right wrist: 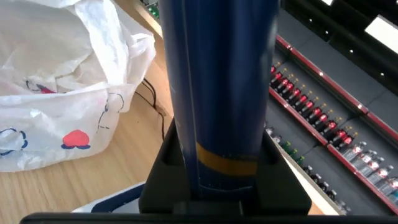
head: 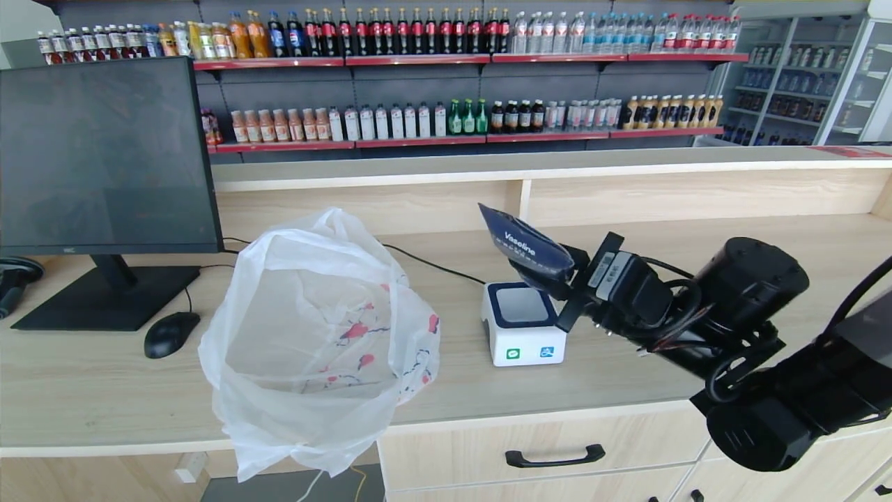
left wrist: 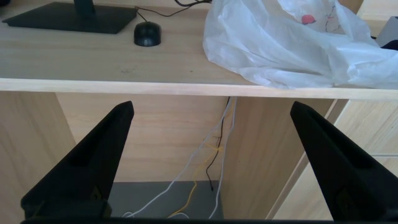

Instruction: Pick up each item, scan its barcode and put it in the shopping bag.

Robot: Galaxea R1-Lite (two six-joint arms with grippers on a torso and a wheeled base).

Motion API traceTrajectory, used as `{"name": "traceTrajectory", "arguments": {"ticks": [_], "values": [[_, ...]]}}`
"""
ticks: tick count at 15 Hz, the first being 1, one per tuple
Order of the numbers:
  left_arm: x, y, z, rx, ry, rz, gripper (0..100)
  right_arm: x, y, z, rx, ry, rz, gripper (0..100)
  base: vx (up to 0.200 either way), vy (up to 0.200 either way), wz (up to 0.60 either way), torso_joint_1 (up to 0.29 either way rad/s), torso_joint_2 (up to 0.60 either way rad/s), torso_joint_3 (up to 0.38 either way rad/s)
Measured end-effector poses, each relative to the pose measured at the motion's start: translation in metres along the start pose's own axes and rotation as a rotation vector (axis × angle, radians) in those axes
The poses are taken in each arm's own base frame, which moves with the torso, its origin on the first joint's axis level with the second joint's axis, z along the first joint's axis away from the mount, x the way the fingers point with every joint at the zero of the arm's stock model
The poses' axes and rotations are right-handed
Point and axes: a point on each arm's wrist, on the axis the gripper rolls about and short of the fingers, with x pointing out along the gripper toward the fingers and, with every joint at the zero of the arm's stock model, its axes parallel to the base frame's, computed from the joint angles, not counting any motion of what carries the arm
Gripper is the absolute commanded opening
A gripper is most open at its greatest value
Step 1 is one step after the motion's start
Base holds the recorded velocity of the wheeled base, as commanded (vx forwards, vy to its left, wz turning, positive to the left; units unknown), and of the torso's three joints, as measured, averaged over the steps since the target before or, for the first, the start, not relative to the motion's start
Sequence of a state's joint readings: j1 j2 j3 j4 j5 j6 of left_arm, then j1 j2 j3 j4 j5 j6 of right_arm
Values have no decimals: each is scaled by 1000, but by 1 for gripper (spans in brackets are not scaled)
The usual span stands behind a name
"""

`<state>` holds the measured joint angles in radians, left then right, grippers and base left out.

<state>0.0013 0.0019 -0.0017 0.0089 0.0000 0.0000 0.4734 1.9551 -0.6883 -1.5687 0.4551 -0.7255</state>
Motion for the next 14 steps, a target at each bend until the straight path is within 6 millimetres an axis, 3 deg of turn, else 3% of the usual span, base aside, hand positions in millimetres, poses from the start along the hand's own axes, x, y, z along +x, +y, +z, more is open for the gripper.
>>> {"name": "traceTrajectory", "arguments": {"ticks": [3,7,14], "values": [[0,0,0,0,0,0,100,1,-4,32,119,13,-134,0,0,0,0,0,0,0],[0,0,0,0,0,0,100,-2,-8,57,231,-18,-197,0,0,0,0,0,0,0],[0,0,0,1,0,0,100,-34,-11,71,580,58,-384,0,0,0,0,0,0,0]]}}
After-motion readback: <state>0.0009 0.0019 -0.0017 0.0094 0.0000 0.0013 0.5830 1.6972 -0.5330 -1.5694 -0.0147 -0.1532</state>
